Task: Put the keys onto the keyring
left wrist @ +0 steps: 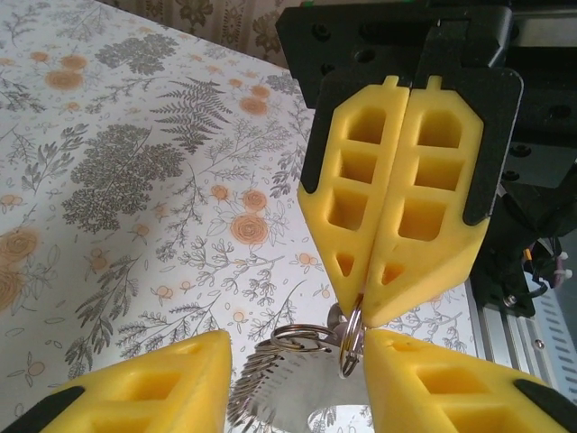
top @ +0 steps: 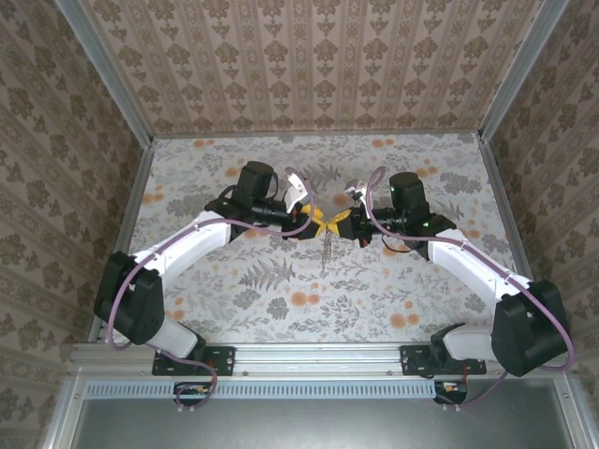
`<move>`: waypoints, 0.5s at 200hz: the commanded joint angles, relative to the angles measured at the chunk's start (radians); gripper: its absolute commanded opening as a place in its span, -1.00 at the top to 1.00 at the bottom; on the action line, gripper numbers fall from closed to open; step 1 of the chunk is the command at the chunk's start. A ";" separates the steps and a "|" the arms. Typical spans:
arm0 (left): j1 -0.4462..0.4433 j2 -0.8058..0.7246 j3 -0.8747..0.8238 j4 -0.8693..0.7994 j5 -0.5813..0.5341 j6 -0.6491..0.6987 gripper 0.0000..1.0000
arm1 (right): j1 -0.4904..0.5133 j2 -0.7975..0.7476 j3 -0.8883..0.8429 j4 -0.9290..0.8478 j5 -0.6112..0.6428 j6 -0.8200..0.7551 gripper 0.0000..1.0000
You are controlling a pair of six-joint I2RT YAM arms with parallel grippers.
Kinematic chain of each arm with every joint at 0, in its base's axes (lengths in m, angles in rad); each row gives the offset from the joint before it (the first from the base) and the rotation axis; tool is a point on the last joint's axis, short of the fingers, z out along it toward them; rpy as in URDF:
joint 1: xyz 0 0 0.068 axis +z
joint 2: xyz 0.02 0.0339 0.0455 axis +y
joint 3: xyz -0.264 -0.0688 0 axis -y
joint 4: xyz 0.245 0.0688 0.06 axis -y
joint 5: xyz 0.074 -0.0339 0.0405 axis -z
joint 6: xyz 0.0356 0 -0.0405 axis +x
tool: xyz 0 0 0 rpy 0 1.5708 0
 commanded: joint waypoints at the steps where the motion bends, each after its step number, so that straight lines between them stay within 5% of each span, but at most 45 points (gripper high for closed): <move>1: -0.008 0.017 0.044 -0.011 0.026 0.021 0.23 | 0.006 0.001 0.024 0.024 -0.039 -0.001 1.00; 100: -0.041 0.064 0.083 -0.023 0.073 0.029 0.59 | 0.007 0.004 0.024 0.037 -0.034 0.008 1.00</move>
